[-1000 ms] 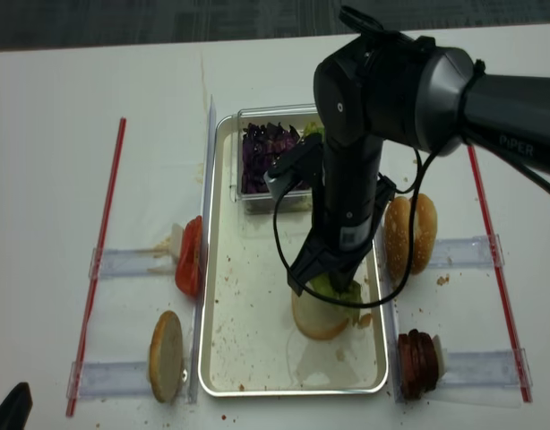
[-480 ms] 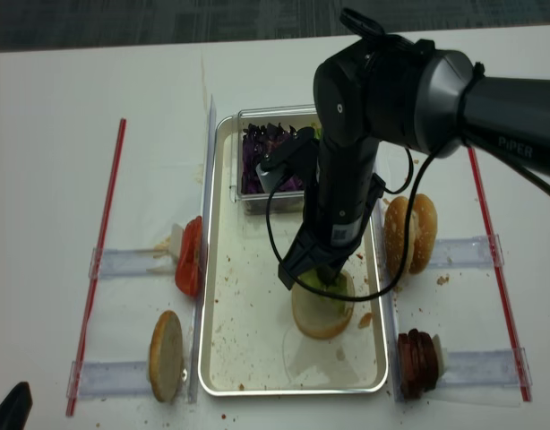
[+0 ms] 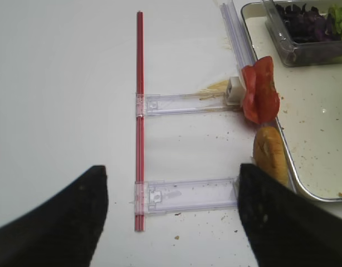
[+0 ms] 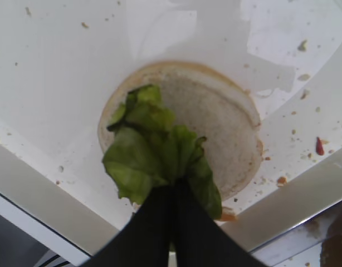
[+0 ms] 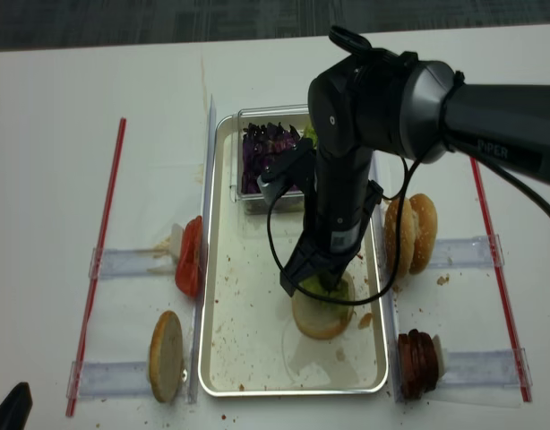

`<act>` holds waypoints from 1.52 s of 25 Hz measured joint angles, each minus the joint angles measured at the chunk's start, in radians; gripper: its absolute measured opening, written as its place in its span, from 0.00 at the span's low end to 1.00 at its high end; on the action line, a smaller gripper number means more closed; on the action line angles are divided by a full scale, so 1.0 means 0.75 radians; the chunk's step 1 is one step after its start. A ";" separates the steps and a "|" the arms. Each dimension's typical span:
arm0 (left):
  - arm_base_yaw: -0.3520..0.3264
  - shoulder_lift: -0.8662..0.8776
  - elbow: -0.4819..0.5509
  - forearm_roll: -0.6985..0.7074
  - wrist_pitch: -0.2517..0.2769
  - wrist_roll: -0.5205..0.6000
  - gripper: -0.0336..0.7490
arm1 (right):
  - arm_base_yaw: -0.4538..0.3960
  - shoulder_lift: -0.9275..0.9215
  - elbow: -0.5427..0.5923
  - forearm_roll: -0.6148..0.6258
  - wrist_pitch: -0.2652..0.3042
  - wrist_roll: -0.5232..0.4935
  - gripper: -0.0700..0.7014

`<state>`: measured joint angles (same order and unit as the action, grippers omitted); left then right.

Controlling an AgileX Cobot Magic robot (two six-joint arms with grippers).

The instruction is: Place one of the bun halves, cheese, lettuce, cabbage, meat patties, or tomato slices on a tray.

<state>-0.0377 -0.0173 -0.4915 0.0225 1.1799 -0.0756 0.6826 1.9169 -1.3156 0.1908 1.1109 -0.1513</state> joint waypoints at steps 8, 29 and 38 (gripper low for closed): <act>0.000 0.000 0.000 0.000 0.000 0.000 0.67 | 0.000 0.000 0.000 0.000 -0.001 -0.012 0.63; 0.000 0.000 0.000 0.000 0.000 0.000 0.67 | 0.003 -0.286 -0.028 -0.011 0.018 -0.005 0.86; 0.000 0.000 0.000 0.000 0.000 0.000 0.67 | -0.076 -0.307 -0.028 -0.081 0.026 0.055 0.86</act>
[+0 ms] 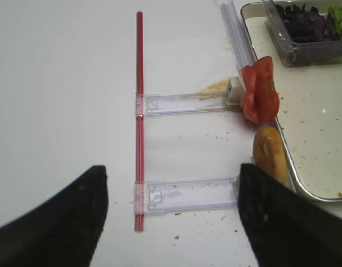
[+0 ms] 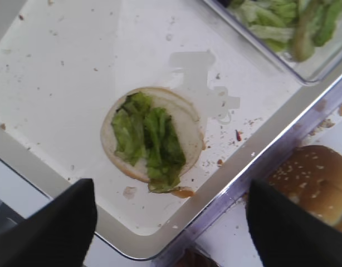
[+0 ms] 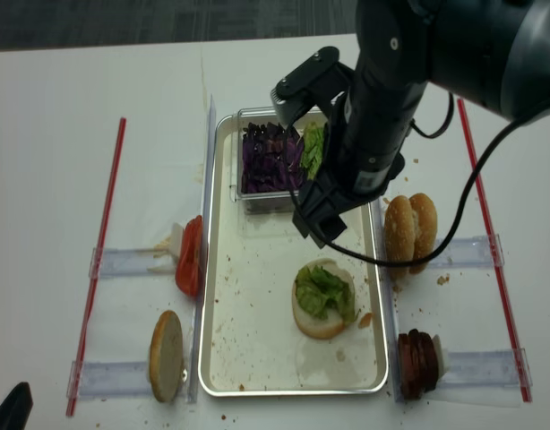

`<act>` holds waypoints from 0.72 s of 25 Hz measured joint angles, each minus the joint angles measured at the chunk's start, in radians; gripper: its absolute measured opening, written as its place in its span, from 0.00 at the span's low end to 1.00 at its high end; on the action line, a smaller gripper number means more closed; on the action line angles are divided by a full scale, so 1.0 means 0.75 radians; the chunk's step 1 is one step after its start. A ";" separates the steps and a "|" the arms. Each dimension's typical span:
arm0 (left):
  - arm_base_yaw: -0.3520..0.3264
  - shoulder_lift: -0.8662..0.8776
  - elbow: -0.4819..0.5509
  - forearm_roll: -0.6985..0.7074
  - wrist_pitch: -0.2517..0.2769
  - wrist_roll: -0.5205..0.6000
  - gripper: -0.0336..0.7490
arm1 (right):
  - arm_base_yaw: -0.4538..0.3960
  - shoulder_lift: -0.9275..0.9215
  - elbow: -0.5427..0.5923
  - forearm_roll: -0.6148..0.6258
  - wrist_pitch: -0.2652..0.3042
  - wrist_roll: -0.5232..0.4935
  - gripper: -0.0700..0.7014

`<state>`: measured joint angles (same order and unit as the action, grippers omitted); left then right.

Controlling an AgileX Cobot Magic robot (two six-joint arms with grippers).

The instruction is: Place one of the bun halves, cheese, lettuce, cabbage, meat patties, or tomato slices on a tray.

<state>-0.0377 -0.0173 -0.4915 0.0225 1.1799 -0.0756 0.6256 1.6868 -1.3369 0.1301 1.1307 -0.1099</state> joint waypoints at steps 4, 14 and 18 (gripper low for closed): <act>0.000 0.000 0.000 0.000 0.000 0.000 0.67 | -0.153 0.000 0.000 -0.003 0.000 0.002 0.86; 0.000 0.000 0.000 0.000 0.000 0.000 0.67 | -0.727 0.000 0.000 -0.041 0.026 0.030 0.86; 0.000 0.000 0.000 0.000 0.000 0.000 0.67 | -0.855 0.000 0.000 -0.047 0.046 0.031 0.86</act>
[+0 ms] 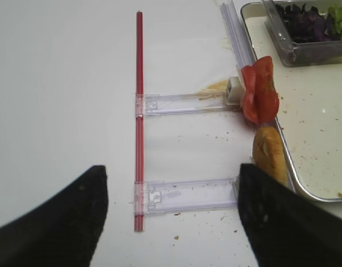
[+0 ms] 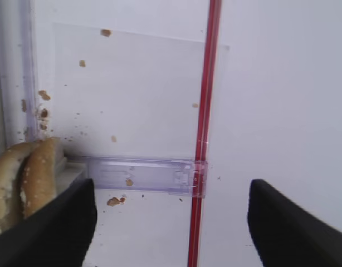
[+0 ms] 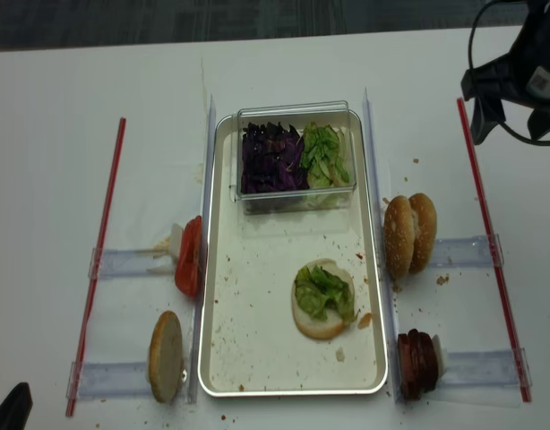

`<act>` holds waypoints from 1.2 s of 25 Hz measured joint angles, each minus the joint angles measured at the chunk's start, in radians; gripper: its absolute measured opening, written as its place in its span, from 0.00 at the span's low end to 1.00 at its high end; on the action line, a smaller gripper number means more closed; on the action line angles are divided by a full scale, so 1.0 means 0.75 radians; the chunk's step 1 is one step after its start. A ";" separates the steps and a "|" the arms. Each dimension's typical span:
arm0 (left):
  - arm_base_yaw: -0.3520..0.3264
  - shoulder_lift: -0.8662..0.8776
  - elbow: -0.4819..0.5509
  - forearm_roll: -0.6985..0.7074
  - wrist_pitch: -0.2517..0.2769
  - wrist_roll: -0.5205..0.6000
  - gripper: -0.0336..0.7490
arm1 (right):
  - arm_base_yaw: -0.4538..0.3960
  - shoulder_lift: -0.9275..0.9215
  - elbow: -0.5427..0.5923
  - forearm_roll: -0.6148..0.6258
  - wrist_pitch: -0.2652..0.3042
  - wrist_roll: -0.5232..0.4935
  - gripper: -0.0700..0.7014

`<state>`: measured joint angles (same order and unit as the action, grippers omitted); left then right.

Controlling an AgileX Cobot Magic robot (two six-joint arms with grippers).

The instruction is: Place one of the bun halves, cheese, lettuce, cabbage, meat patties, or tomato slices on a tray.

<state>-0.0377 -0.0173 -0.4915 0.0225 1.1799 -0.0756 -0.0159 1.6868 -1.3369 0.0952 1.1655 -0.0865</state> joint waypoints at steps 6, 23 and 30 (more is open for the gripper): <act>0.000 0.000 0.000 0.000 0.000 0.000 0.67 | -0.030 0.000 0.000 0.001 0.022 0.000 0.86; 0.000 0.000 0.000 0.000 0.000 0.000 0.67 | -0.030 -0.480 0.675 0.002 -0.065 -0.003 0.86; 0.000 0.000 0.000 0.000 0.000 0.000 0.67 | -0.030 -0.808 0.947 0.002 -0.073 -0.003 0.86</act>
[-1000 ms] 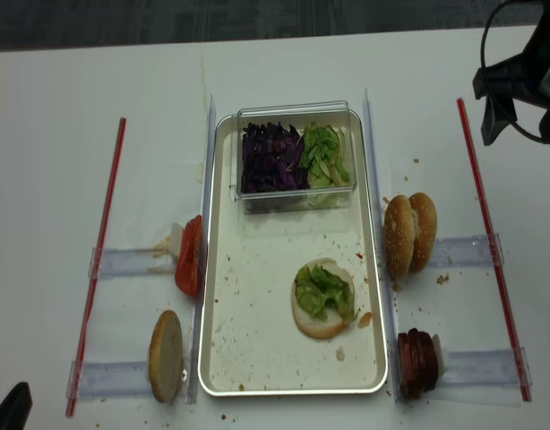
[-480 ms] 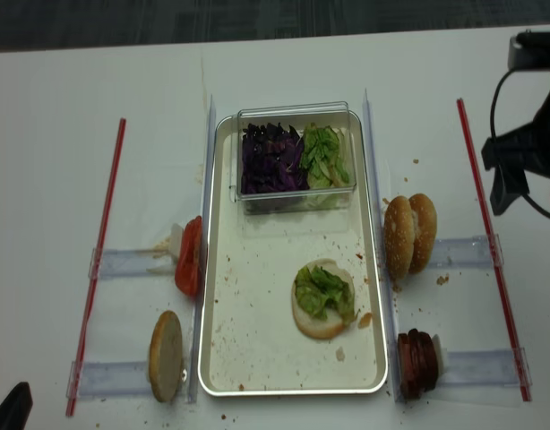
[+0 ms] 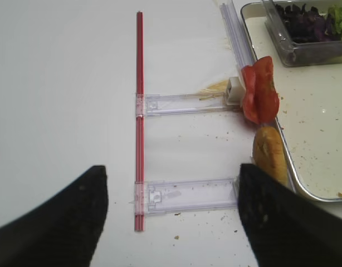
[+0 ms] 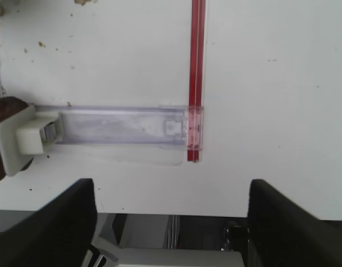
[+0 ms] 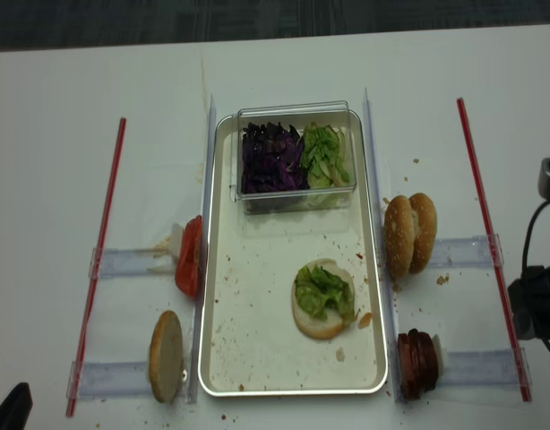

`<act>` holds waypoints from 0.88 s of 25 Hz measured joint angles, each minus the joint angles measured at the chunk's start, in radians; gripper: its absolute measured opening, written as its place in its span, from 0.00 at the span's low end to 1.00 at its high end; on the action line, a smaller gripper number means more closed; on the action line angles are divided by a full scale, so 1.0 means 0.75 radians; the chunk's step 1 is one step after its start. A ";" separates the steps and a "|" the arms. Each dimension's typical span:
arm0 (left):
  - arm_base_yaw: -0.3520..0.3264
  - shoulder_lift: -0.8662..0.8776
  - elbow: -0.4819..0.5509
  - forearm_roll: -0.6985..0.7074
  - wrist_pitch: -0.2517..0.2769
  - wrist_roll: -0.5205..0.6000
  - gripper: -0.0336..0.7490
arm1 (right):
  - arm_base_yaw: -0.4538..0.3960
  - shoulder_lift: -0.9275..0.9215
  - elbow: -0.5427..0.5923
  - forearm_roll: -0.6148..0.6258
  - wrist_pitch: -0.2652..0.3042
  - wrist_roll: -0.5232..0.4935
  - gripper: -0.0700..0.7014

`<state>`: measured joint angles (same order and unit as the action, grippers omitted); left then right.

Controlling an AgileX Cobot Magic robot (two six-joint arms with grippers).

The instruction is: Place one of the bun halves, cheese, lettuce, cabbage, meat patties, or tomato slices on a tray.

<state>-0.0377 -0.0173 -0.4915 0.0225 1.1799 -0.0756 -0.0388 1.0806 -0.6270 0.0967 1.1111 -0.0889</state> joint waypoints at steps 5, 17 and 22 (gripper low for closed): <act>0.000 0.000 0.000 0.000 0.000 0.000 0.67 | 0.000 -0.263 0.122 0.000 -0.011 0.000 0.86; 0.000 0.000 0.000 0.000 0.000 0.000 0.67 | 0.000 -0.742 0.196 -0.027 -0.030 0.030 0.86; 0.000 0.000 0.000 0.000 0.000 0.000 0.67 | 0.000 -0.902 0.198 -0.030 -0.022 0.030 0.86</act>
<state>-0.0377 -0.0173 -0.4915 0.0225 1.1799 -0.0756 -0.0388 0.4042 -0.4785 0.0744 1.0948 -0.0668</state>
